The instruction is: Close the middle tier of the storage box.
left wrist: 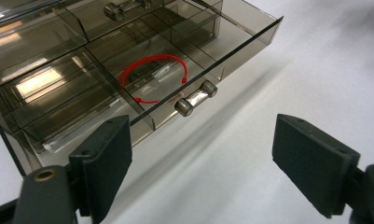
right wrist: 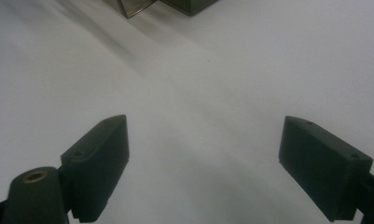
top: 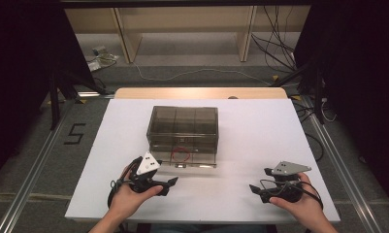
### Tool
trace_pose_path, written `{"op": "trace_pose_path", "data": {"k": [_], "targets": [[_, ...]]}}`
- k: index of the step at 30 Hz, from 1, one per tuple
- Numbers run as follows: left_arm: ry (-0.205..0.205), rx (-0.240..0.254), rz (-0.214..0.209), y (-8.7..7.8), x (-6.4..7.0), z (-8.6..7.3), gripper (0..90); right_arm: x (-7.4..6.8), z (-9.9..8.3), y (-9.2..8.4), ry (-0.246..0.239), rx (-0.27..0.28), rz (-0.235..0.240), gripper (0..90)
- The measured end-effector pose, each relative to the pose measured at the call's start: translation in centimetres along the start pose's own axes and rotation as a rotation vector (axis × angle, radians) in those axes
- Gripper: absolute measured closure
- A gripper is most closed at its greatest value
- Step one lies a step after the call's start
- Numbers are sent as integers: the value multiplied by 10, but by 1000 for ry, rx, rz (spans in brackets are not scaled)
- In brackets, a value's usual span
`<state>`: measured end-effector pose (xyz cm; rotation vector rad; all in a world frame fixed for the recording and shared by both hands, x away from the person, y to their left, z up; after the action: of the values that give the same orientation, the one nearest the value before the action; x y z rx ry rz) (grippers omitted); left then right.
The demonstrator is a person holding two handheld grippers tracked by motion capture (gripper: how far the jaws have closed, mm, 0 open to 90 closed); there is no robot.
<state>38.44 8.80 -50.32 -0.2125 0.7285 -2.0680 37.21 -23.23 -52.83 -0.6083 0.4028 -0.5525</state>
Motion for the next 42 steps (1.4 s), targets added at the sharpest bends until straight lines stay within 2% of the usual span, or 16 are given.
{"op": "trace_pose_path", "data": {"k": [6,9,13,15,18,20,22,23,25,27,29,31,32,36,42], "targets": [[-23,-6,10,0,-5,-1,262,1,1,0,0,1,-2,167],[-20,-9,22,0,-7,-2,358,1,1,1,-1,1,0,167],[-45,-15,37,-3,-10,1,513,0,0,0,1,2,0,167],[-51,3,38,-4,-12,4,572,0,-1,0,-3,1,3,167],[-56,-21,41,-3,-13,2,664,0,-1,-3,-3,9,4,167],[-27,-23,50,-2,-14,1,720,0,-1,-3,-3,12,5,167],[35,-8,70,0,-15,0,760,0,-1,-2,-2,12,8,167],[52,2,69,1,-15,1,783,-1,-1,-2,-1,12,10,167],[44,-8,65,3,-17,0,833,0,-2,-2,0,10,10,167],[19,-31,51,6,-17,-2,893,0,-1,-2,-1,11,8,168],[-1,-63,35,9,-16,-6,896,-1,-1,-2,-5,9,10,167],[-49,-65,11,11,-16,-6,897,-2,-1,-1,-5,7,11,167],[-57,-66,10,12,-17,-7,897,-2,-1,-1,-6,5,12,167],[3,-94,46,16,-21,-12,897,-3,-1,-1,-12,4,9,167],[23,-92,50,22,-15,-10,897,-4,0,0,-19,-4,4,167]]}}
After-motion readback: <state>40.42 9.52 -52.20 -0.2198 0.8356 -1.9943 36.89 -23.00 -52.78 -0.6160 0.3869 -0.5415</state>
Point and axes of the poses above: each handheld gripper's, and its own axes: y roughly forward along the jaws, z roughly out of its top, x roughly to its right, the point moved 9 cm from there along y, roughly forward along the jaws, and after that the axes turned 13 degrees about z, right-handed, at the moved point
